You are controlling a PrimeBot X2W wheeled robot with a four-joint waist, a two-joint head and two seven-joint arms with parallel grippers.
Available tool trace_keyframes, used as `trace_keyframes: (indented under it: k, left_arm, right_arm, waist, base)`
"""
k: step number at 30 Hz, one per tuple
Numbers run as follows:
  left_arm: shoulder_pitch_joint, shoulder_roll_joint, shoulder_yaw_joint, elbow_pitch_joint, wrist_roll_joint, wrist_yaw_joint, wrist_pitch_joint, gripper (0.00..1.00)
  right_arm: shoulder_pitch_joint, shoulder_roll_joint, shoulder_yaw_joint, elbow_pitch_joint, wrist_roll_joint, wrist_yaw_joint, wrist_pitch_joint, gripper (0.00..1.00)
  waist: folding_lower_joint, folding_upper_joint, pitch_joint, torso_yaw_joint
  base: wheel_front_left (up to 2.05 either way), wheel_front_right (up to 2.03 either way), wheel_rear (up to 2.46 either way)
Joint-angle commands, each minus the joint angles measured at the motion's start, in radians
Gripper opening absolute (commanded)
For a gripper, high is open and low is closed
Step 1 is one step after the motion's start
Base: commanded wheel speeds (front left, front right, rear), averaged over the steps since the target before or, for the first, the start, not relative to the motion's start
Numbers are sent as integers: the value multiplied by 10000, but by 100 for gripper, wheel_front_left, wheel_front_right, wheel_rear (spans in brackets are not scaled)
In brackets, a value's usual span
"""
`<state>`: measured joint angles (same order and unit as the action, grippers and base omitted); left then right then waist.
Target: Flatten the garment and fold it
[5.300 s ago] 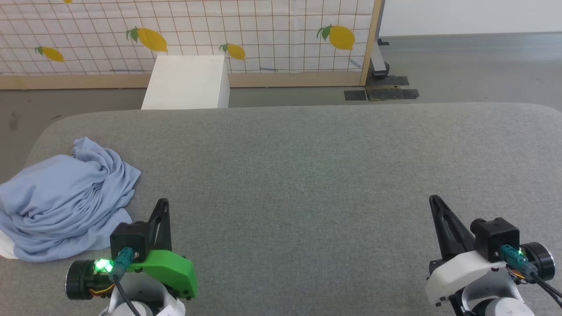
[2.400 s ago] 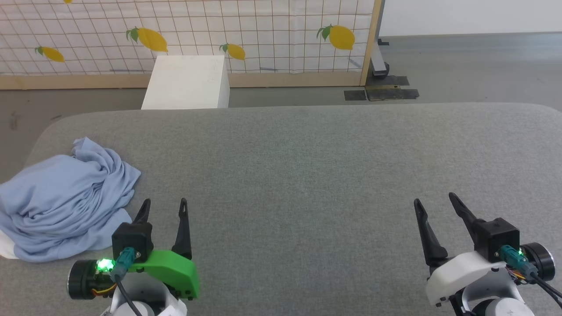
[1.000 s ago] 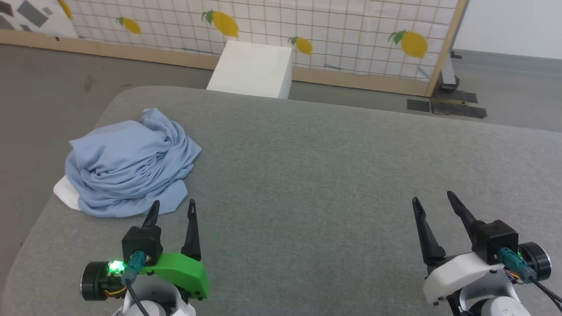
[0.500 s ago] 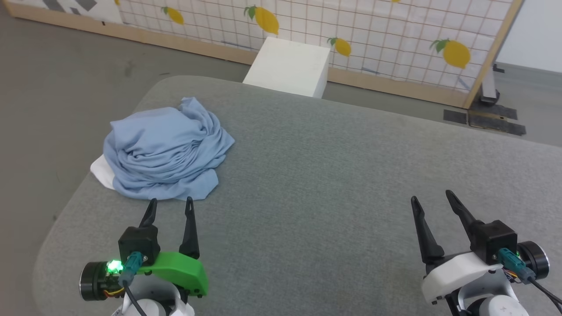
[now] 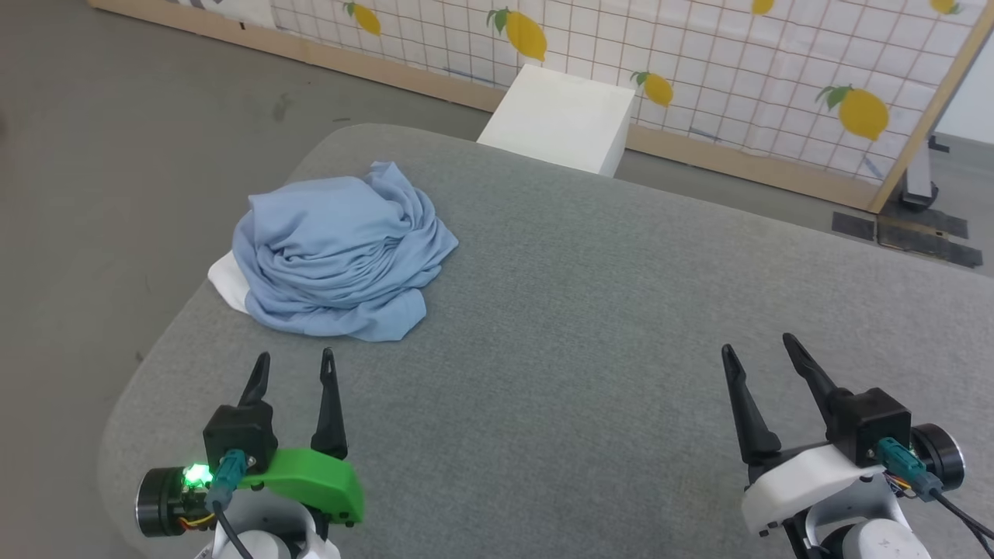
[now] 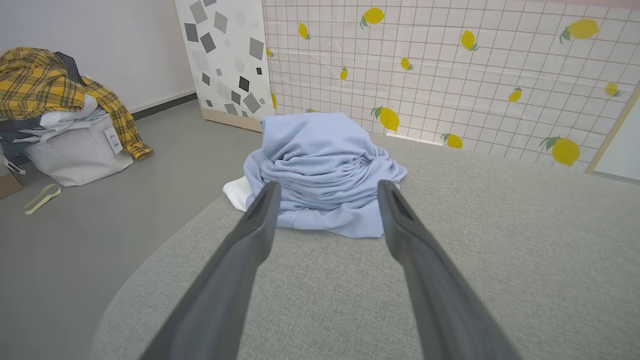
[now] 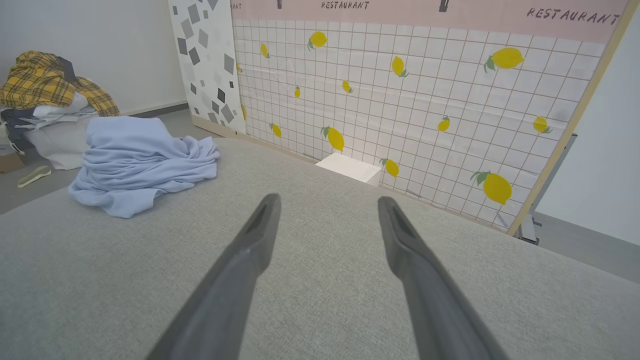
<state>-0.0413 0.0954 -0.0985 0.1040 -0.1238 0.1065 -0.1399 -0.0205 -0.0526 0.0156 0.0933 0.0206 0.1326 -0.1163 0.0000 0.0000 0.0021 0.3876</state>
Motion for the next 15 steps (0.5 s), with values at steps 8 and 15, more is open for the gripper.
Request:
trace_keyframes:
  k: [8, 15]
  left_arm:
    - [-90, 172, -142, 99, -338, 216, -266, 100]
    - [-60, 261, -258, 156, -474, 365, -402, 100]
  right_arm:
    - [-226, 15, 34, 141, 110, -12, -253, 100]
    - [-246, 16, 61, 195, 165, -13, -367, 100]
  waist:
    - [0, 0, 18, 502]
    - [0, 0, -19, 916]
  base:
    - [0, 0, 0]
    - [0, 0, 0]
